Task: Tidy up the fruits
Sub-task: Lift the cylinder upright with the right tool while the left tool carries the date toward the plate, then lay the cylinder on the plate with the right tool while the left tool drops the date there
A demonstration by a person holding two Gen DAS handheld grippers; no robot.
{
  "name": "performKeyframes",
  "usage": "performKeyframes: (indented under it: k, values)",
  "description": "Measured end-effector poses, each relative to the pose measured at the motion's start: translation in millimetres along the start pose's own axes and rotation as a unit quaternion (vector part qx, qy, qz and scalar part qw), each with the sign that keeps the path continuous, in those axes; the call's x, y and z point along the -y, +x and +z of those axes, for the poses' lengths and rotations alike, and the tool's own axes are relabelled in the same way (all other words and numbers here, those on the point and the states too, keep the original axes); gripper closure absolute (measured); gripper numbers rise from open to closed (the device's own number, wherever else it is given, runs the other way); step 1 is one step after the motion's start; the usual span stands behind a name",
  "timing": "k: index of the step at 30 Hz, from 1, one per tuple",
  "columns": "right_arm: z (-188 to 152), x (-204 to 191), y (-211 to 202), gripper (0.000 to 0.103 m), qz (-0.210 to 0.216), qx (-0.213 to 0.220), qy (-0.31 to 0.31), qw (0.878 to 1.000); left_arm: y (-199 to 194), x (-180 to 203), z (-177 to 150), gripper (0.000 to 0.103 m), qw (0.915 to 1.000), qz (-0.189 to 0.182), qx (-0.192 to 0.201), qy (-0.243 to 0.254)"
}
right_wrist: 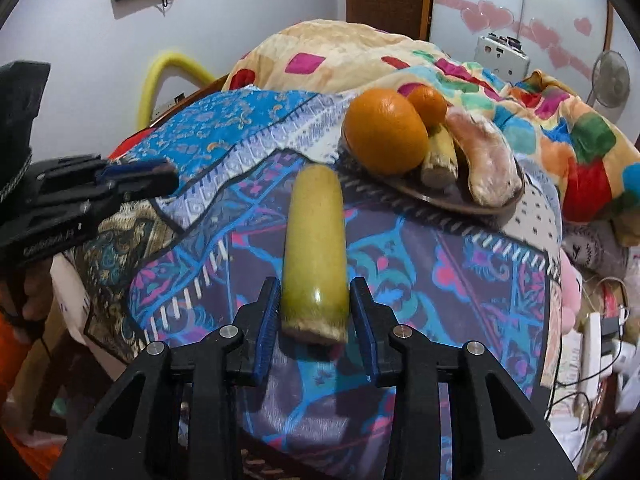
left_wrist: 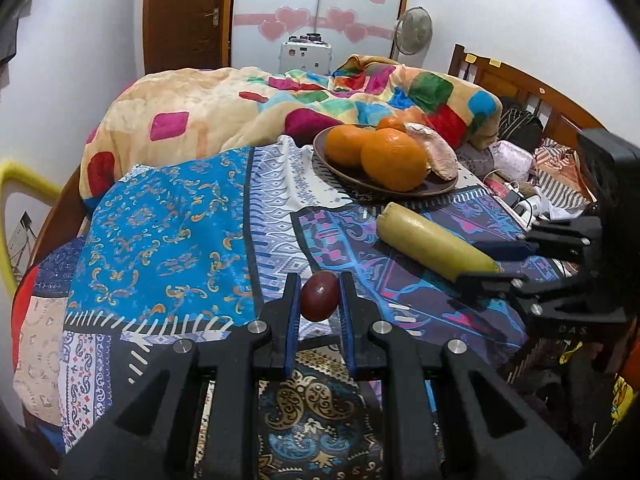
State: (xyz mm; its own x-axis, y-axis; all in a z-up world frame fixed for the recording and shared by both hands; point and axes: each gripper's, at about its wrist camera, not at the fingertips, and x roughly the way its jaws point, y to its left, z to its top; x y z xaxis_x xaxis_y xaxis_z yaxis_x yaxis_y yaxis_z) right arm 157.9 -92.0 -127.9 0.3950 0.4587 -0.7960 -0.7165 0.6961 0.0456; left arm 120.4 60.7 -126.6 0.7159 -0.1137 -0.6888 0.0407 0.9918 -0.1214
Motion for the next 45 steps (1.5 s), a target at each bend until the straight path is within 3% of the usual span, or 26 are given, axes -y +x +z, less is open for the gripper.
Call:
performKeyframes:
  k: [11,22,34,45]
  values:
    - [22.2,-0.8,38.3,0.069,0.015,-0.004,-0.001,1.0,2.2,-2.5,0.9,0.085,1.0,0.005,-0.002,0.0]
    - [8.7,15.2,-5.7,0.07,-0.007,0.056,0.025,0.998,2.3,4.8,14.7,0.085,1.0,-0.001,0.009,-0.001]
    - [33.3,56.7,-38.7,0.07,-0.049,0.117,0.047,0.991,16.0,31.7,61.5,0.085,0.999,-0.013,0.037,0.022]
    - [69.7,90.1,-8.7,0.07,-0.059,0.115,0.052,0.99,41.8,40.4,109.0,0.085,0.9977,-0.027,0.054,0.031]
